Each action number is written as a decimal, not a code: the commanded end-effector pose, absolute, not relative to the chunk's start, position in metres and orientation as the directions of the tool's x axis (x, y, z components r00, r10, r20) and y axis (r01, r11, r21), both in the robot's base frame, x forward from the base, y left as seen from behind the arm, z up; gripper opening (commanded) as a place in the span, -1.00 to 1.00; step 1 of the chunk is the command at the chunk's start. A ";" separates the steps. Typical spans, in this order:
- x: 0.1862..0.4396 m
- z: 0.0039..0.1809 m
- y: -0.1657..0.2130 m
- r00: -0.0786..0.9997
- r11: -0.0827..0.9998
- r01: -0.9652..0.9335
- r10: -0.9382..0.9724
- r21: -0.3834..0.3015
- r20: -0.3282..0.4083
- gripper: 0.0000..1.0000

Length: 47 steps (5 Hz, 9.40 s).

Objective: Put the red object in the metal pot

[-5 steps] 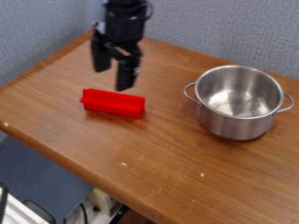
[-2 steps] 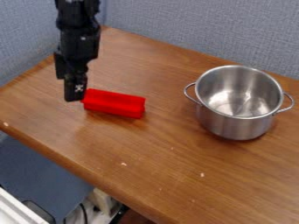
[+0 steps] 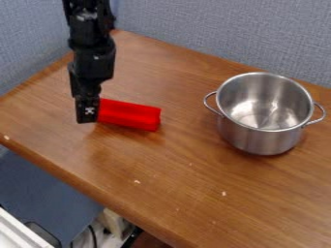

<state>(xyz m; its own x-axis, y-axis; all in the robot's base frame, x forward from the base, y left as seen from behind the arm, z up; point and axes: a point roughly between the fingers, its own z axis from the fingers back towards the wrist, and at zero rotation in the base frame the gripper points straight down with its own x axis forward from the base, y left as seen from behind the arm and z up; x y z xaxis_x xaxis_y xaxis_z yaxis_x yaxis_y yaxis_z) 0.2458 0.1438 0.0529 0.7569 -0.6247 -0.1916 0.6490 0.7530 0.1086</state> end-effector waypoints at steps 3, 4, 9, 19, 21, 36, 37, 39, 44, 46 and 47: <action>0.258 0.046 0.130 0.714 0.704 0.699 -0.695 0.124 -0.084 1.00; 0.262 0.045 0.126 0.709 0.700 0.702 -0.703 0.127 -0.044 1.00; 0.269 0.040 0.122 0.724 0.720 0.683 -0.689 0.126 0.014 -1.00; 0.278 0.099 0.074 0.671 0.657 0.723 -0.742 0.213 0.011 -1.00; 0.277 0.110 0.059 0.646 0.631 0.728 -0.762 0.269 0.038 -1.00; 0.285 0.065 0.076 0.657 0.689 0.708 -0.723 0.154 0.214 -1.00; 0.283 0.072 0.074 0.661 0.695 0.701 -0.717 0.160 0.220 -1.00; 0.281 0.110 0.074 0.716 0.750 0.625 -0.661 0.218 0.223 -1.00; 0.330 0.151 -0.046 0.556 0.606 0.769 -0.792 0.205 0.252 -1.00; 0.333 0.141 -0.051 0.581 0.625 0.756 -0.777 0.194 0.241 -1.00; 0.336 0.130 -0.040 0.606 0.644 0.742 -0.763 0.187 0.225 -1.00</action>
